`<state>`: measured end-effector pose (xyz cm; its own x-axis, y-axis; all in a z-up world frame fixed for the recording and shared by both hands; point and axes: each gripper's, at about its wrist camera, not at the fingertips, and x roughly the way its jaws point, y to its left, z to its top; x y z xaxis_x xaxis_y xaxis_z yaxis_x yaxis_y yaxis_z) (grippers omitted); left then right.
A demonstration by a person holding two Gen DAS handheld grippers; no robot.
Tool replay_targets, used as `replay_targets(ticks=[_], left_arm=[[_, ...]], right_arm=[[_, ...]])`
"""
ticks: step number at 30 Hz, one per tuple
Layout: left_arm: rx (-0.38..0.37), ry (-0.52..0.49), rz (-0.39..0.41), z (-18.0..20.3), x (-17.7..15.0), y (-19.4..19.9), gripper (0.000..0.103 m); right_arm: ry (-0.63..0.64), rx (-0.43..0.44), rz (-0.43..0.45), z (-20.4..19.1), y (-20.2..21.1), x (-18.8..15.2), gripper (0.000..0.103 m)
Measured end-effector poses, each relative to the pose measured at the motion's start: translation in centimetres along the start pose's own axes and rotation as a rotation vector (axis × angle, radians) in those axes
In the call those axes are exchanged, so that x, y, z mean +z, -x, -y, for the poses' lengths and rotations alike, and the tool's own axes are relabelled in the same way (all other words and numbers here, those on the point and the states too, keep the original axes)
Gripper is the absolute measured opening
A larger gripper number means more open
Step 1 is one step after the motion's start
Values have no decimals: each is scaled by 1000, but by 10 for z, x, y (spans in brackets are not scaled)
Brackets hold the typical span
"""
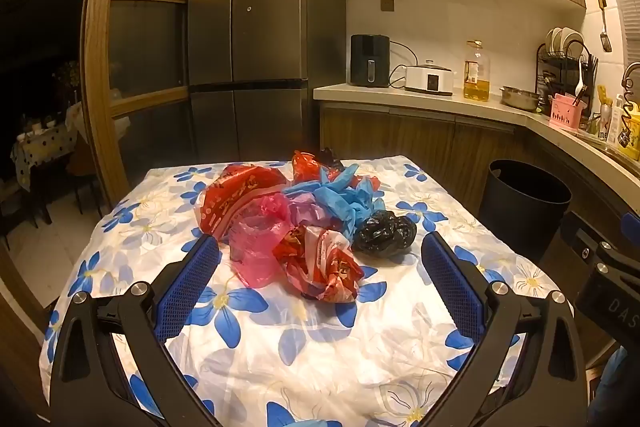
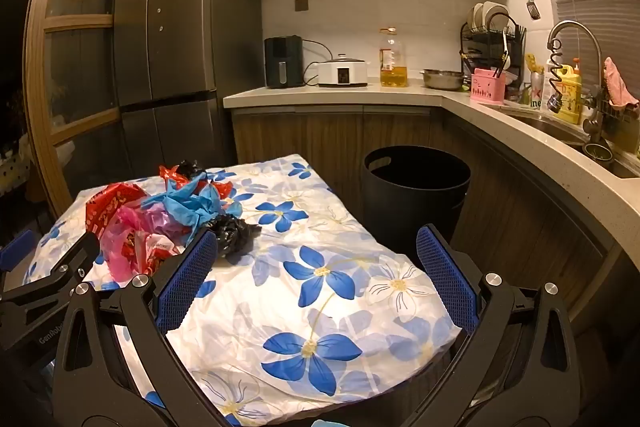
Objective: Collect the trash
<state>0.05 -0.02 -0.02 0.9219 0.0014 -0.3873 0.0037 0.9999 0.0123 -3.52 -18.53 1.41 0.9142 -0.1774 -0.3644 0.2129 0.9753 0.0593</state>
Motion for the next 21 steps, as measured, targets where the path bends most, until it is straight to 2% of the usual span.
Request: replay_targets(ticks=[21], left_arm=[[1,-2,2,-1,-7,-4,98]], right_arm=[[1,-2,-2,0,0,0,98]])
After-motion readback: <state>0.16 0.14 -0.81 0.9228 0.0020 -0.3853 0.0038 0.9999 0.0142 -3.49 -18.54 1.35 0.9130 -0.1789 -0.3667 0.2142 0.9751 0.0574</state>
